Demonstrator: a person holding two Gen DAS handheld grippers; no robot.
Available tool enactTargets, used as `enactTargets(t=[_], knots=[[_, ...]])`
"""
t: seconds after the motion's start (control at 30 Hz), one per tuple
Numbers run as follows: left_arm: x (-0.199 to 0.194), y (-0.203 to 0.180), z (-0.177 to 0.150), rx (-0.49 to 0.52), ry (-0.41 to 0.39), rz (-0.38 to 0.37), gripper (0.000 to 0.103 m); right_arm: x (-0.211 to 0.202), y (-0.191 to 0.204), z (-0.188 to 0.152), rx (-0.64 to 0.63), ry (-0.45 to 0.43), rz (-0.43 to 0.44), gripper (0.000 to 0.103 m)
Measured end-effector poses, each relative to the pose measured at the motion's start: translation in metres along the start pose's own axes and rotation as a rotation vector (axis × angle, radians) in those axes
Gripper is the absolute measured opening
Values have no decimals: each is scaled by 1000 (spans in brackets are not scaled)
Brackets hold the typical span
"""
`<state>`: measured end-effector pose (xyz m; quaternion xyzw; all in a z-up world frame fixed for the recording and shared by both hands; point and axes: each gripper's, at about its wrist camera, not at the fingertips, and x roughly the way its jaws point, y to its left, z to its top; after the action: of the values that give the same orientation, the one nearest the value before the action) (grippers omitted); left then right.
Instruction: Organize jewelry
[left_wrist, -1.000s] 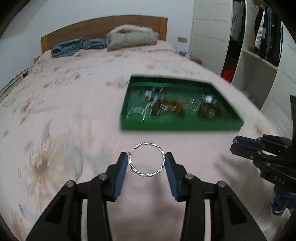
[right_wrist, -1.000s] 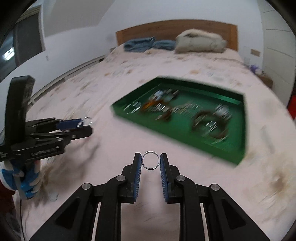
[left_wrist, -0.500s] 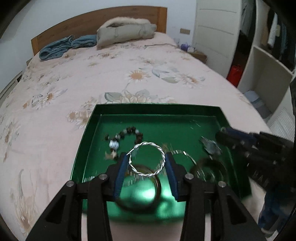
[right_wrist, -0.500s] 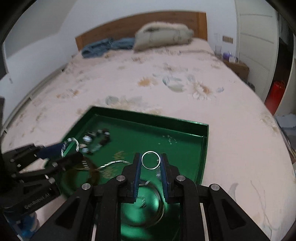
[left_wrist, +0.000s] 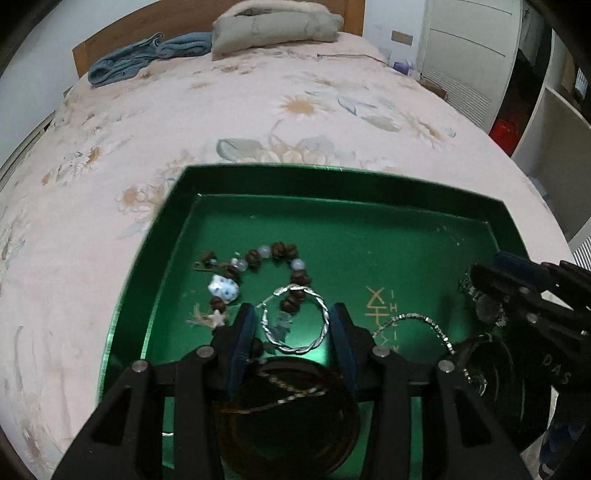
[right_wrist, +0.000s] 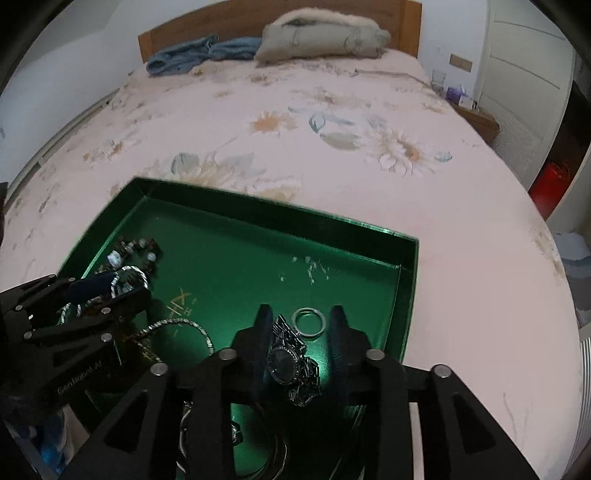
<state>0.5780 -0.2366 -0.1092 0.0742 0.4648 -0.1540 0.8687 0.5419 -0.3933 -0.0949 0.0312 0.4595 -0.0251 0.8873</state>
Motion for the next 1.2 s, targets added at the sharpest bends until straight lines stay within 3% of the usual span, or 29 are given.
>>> enactTargets(t=[0.17, 0.3, 0.53, 0.7, 0.83, 1.2], knots=[[-48, 18, -1, -39, -86, -41, 42, -47, 1, -3, 31, -97, 60, 39], [-100, 31, -19, -71, -146, -39, 46, -96, 10, -23, 20, -169, 77, 42], [-190, 35, -101, -98, -252, 16, 47, -180, 30, -96, 13, -248, 99, 47], [-254, 23, -170, -82, -308, 67, 47, -233, 50, -165, -21, -274, 75, 51], [-300, 13, -219, -45, -364, 140, 58, -263, 65, -209, -59, -280, 58, 52], [-375, 1, -306, -31, -429, 207, 64, -335, 84, -295, -86, -318, 47, 56]])
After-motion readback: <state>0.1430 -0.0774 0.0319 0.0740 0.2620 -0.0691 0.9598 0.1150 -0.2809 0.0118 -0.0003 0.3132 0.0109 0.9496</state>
